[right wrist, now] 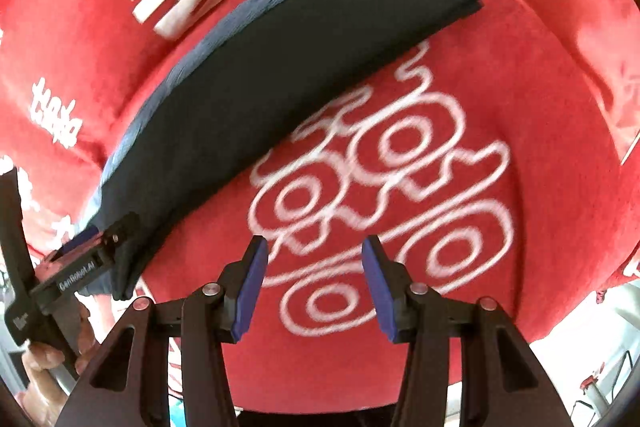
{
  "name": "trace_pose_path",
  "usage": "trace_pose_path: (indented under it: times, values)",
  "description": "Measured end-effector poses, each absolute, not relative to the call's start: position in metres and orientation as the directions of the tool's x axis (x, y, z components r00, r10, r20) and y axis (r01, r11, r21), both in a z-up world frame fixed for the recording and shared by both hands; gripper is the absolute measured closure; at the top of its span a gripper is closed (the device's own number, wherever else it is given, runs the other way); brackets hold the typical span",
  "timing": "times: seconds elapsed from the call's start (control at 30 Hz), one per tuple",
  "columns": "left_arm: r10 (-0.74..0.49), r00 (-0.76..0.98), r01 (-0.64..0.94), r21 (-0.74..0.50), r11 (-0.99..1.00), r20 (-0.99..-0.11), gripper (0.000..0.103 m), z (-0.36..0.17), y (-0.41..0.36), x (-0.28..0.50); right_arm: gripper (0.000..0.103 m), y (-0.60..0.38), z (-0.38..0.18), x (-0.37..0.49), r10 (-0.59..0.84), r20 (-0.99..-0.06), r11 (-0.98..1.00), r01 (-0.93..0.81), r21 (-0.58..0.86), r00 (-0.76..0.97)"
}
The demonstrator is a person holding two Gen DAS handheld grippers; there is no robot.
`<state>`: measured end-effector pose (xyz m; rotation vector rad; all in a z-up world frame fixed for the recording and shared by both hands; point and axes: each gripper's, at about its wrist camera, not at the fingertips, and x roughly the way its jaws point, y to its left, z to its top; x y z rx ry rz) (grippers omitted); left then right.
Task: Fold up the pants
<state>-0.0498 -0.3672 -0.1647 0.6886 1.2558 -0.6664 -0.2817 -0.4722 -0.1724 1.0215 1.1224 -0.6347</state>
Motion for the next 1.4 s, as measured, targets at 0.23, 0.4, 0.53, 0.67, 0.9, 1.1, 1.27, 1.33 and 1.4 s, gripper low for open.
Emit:
trace_pose_path:
  times: [0.23, 0.4, 0.53, 0.67, 0.9, 1.1, 1.27, 1.33, 1.4]
  values:
    - [-0.06, 0.186, 0.762, 0.105, 0.639, -0.981, 0.003, -0.172, -0.397, -0.053, 0.05, -0.524, -0.172, -0.29, 0.039, -0.921, 0.373, 0.85, 0.373, 0.388]
    - [-0.058, 0.177, 0.745, 0.095, 0.66, -0.983, 0.003, -0.173, -0.41, -0.056, 0.05, -0.549, -0.181, -0.294, 0.063, -0.891, 0.33, 0.833, 0.443, 0.449]
    - [-0.058, 0.177, 0.74, 0.094, 0.666, -0.983, 0.003, -0.176, -0.424, -0.059, 0.05, -0.56, -0.188, -0.298, 0.074, -0.869, 0.312, 0.816, 0.487, 0.49]
    - [-0.041, 0.179, 0.735, 0.106, 0.67, -0.983, 0.003, -0.186, -0.434, -0.061, 0.05, -0.565, -0.193, -0.304, 0.086, -0.853, 0.307, 0.801, 0.514, 0.515]
    - [-0.019, 0.146, 0.695, 0.089, 0.714, -0.989, 0.003, -0.204, -0.44, -0.054, 0.05, -0.582, -0.203, -0.308, 0.094, -0.803, 0.265, 0.763, 0.59, 0.588]
    - [-0.005, 0.172, 0.692, 0.117, 0.712, -0.985, 0.001, -0.204, -0.446, -0.056, 0.05, -0.596, -0.205, -0.304, 0.095, -0.784, 0.273, 0.741, 0.613, 0.613]
    - [-0.002, 0.175, 0.687, 0.121, 0.717, -0.985, 0.001, -0.204, -0.447, -0.058, 0.049, -0.6, -0.207, -0.306, 0.1, -0.764, 0.265, 0.723, 0.638, 0.637]
    - [0.0, 0.177, 0.687, 0.124, 0.716, -0.984, 0.001, -0.205, -0.447, -0.058, 0.048, -0.599, -0.208, -0.308, 0.099, -0.757, 0.26, 0.717, 0.647, 0.646]
    - [0.002, 0.181, 0.688, 0.128, 0.714, -0.983, 0.001, -0.205, -0.448, -0.059, 0.047, -0.599, -0.208, -0.307, 0.099, -0.753, 0.257, 0.715, 0.651, 0.65]
